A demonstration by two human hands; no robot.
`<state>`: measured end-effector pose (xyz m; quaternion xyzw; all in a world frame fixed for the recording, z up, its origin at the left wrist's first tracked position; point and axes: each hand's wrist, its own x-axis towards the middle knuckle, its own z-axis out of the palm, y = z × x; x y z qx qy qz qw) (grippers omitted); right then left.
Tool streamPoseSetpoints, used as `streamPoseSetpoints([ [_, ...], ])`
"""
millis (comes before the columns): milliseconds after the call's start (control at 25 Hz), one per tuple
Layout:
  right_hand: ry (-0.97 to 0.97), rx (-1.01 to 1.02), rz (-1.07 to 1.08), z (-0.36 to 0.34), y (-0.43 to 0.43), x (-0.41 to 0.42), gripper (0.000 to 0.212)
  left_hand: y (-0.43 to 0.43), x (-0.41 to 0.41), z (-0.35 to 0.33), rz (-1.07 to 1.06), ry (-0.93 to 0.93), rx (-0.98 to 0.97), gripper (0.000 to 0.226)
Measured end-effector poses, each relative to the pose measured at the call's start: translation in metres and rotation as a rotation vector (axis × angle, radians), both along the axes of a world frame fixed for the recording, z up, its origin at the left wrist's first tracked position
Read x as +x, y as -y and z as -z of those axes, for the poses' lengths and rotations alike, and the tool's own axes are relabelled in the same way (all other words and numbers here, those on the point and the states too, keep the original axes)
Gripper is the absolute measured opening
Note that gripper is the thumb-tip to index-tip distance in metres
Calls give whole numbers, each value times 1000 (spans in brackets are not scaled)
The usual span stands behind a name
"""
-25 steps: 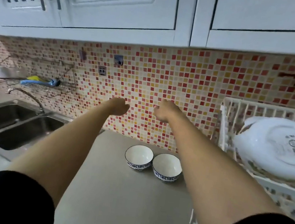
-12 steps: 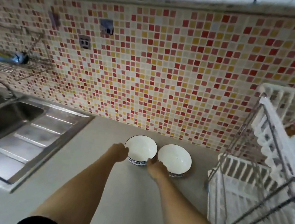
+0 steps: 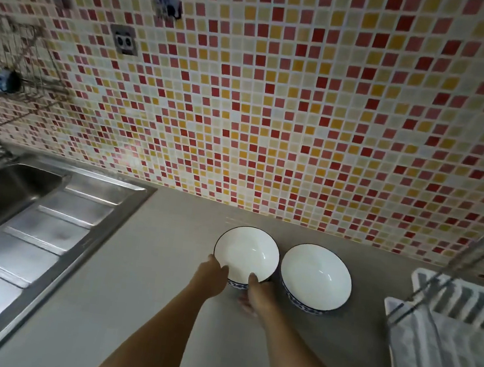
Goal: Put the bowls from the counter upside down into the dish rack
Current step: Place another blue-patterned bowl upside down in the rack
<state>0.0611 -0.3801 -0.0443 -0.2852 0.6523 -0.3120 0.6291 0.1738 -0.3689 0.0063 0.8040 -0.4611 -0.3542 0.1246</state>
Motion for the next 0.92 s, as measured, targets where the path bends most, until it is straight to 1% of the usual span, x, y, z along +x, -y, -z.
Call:
streamPoseSetpoints([
  [120, 82, -29, 64, -10, -5, 4, 34, -4, 3, 5, -58, -70, -20, 40],
  [200, 76, -69, 12, -11, -8, 3, 36, -10, 12, 1, -72, -46, -36, 39],
  [280, 36, -133, -83, -17, -14, 2, 41, -14, 26, -11, -82, 23, -76, 38],
  [320, 5, -171, -148, -27, -19, 1, 43, -16, 35, -21, -99, 26, -121, 36],
  [400, -77, -268, -275, -55, -26, -4, 46, -20, 49, -47, -94, 52, -240, 31],
  [480, -232, -403, -373, -96, -34, -10, 49, -24, 58, -80, -37, 126, -364, 33],
  [560, -382, -575, -422, -138, -37, -13, 49, -28, 62, -118, 6, 144, -472, 37],
  [640, -495, -742, -394, -185, -41, -15, 47, -37, 60, -158, 3, 113, -632, 41],
  [720, -534, -880, -298, -232, -48, -17, 45, -53, 53, -193, -55, 16, -818, 42],
  [800, -518, -982, -250, -272, -57, -22, 41, -71, 41, -215, -97, -57, -1006, 40],
  [920, -499, -1127, -242, -318, -75, -35, 40, -88, 24, -240, -81, -141, -1155, 42],
])
